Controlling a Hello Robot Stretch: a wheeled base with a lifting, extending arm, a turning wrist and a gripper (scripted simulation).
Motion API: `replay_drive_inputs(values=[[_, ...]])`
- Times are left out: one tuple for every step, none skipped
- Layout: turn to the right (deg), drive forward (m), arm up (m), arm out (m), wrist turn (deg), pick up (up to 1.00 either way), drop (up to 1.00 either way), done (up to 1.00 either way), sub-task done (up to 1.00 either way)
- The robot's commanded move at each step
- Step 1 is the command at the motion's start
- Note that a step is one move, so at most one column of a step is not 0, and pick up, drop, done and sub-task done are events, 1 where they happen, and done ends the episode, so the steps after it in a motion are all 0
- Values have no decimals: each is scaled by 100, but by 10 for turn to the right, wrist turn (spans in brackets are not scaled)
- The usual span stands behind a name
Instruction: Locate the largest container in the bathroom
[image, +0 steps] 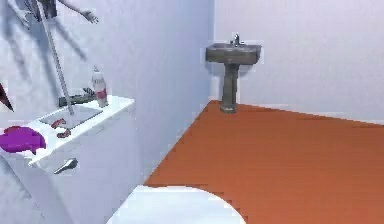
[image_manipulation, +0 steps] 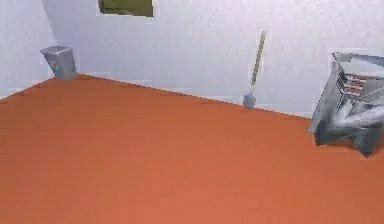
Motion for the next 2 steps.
replay_drive_inputs(values=[[450, 0, 0, 0, 0, 0, 0, 0, 0], [450, 0, 0, 0, 0, 0, 0, 0, 0]])
